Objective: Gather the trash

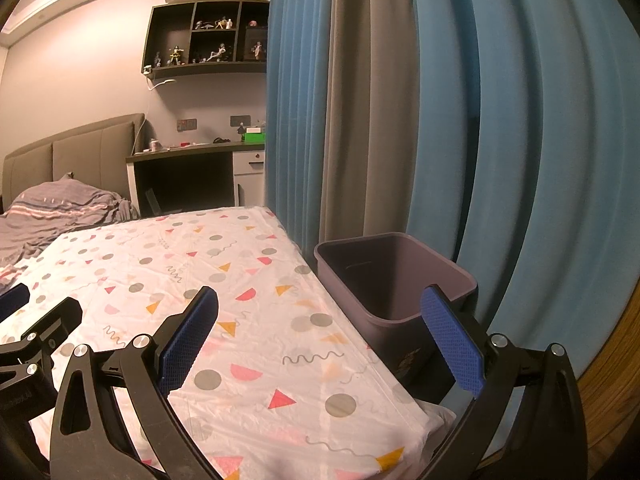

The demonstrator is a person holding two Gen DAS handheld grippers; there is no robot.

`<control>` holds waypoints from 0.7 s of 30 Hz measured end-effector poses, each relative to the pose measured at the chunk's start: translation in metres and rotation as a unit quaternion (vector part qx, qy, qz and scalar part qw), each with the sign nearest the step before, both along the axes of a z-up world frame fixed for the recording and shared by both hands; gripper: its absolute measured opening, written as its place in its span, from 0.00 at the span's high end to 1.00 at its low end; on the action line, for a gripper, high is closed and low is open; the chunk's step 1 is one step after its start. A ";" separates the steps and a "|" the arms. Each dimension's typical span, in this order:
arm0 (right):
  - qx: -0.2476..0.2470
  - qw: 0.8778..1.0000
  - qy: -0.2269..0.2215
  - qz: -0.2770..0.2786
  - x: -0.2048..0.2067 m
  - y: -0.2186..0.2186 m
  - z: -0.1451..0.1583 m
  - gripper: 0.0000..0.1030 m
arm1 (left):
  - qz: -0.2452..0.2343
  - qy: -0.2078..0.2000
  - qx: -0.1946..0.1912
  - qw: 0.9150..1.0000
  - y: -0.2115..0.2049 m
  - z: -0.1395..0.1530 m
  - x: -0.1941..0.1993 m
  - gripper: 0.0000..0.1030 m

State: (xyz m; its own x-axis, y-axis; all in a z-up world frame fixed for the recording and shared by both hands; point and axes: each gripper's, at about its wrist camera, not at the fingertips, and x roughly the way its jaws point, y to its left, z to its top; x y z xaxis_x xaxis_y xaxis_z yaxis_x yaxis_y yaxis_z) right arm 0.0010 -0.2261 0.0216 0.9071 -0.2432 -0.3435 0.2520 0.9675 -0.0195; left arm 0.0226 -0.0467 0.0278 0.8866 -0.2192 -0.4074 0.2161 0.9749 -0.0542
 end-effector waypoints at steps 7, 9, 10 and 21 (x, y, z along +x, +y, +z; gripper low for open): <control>0.000 1.000 0.000 0.000 0.000 0.000 0.000 0.06 | -0.001 0.001 -0.002 1.000 -0.001 0.000 0.000 0.06; 0.000 1.000 0.000 -0.001 0.000 0.000 0.000 0.06 | -0.001 0.002 -0.002 1.000 -0.002 0.000 0.000 0.06; 0.000 1.000 0.000 0.000 0.000 0.000 0.000 0.06 | -0.002 0.002 -0.003 1.000 -0.002 0.000 0.000 0.06; 0.001 1.000 0.000 0.000 0.000 0.001 0.000 0.06 | -0.003 0.005 -0.004 1.000 -0.002 -0.001 0.000 0.06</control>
State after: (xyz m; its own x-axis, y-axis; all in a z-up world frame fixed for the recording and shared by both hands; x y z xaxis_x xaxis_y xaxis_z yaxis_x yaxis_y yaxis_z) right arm 0.0014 -0.2255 0.0214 0.9069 -0.2432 -0.3442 0.2529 0.9673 -0.0172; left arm 0.0224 -0.0489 0.0273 0.8816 -0.2274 -0.4136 0.2207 0.9732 -0.0646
